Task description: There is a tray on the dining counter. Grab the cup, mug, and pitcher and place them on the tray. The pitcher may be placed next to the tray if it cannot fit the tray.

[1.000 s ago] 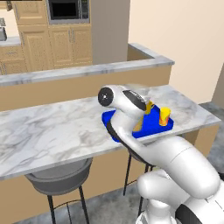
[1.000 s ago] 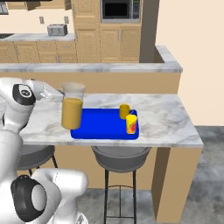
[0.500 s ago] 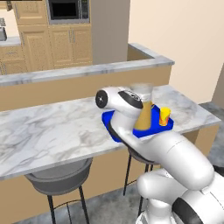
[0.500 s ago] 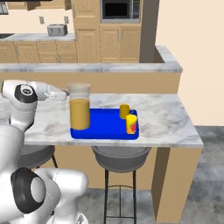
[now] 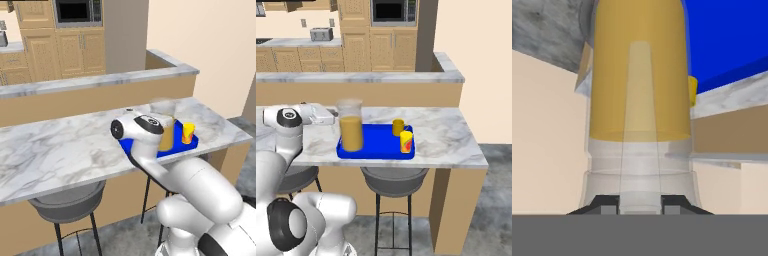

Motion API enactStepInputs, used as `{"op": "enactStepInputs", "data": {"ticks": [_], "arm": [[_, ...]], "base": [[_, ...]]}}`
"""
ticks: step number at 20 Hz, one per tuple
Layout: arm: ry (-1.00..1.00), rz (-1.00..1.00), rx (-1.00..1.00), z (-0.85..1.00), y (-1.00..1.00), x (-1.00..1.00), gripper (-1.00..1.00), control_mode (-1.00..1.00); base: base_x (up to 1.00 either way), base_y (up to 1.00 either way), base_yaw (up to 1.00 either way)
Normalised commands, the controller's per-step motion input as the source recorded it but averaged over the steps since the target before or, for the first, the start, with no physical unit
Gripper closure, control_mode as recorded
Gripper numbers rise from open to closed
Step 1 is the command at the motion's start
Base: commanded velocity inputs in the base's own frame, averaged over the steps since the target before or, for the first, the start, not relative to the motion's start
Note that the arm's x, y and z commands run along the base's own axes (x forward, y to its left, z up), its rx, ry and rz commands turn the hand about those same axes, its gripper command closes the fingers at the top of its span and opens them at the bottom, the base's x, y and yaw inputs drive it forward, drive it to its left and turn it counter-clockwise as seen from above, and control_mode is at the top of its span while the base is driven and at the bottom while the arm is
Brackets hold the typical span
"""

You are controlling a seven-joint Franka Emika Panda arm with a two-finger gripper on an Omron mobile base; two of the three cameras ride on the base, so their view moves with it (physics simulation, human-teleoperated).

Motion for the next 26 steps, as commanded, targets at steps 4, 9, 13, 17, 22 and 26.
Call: {"op": "enactStepInputs", "data": {"ticks": [4, 9, 13, 17, 22, 26], "arm": [[-0.01, -0.02, 0.06, -0.28, -0.29, 0.01, 1.0, -1.0], [-0.02, -0.04, 0.06, -0.15, -0.11, 0.0, 1.0, -1.0], [-0.06, 0.0, 0.0, 0.0, 0.0, 0.02, 1.0, -1.0], [0.0, 0.0, 0.0, 0.11, 0.0, 0.29, 1.0, -1.0], [0.02, 0.0, 0.0, 0.0, 0.0, 0.68, 1.0, -1.0], [-0.01, -0.01, 0.0, 0.0, 0.0, 0.64, 1.0, -1.0]], "base": [[0.0, 0.0, 0.0], [0.0, 0.0, 0.0], [0.0, 0.0, 0.0], [0.0, 0.0, 0.0], [0.0, 0.0, 0.0], [0.0, 0.0, 0.0]]}}
